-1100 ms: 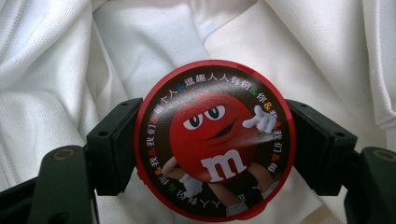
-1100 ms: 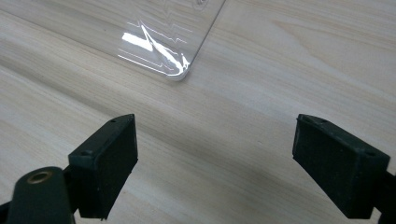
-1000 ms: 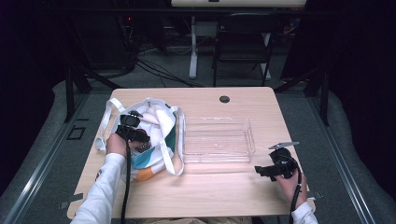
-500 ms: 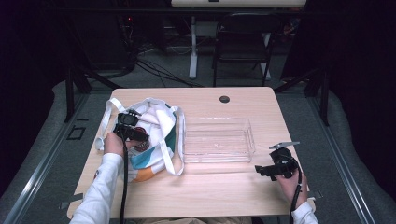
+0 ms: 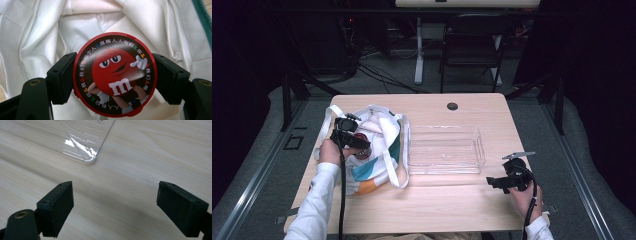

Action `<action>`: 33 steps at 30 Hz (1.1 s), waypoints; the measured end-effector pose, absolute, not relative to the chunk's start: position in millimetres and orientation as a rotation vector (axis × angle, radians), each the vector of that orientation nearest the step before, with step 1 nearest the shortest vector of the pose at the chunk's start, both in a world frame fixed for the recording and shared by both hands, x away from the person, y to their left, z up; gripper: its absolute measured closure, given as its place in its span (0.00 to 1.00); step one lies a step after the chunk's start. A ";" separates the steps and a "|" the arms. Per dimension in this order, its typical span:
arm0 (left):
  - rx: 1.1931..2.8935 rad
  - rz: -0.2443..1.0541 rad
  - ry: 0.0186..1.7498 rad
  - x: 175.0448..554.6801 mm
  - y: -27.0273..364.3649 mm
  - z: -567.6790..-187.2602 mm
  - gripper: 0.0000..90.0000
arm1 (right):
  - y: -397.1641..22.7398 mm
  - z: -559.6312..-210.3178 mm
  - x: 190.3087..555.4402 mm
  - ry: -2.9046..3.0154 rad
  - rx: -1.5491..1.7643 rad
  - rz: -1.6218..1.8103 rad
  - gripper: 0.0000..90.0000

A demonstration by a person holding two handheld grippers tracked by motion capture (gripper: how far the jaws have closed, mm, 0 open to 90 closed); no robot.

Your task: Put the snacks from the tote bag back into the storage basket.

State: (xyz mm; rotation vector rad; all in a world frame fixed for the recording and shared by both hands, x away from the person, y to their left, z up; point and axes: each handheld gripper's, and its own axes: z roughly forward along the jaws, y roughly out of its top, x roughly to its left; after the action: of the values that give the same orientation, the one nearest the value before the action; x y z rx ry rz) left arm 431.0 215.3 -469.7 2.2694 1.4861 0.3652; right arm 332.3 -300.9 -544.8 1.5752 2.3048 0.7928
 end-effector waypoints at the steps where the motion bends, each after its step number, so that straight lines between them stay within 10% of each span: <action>1: 2.267 0.369 1.485 430.3 215.1 -468.7 0.29 | -301.3 -544.7 332.1 2.302 1.578 0.795 0.15; 33: 2.245 0.411 1.437 425.1 211.0 -424.0 0.29 | -303.0 -543.5 331.4 2.297 1.580 0.800 0.15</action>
State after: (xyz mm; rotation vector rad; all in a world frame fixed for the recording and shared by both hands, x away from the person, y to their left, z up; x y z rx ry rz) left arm 425.1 211.0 -424.0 2.2455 1.4368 0.4113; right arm 331.4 -303.0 -543.5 1.5801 2.2971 0.8001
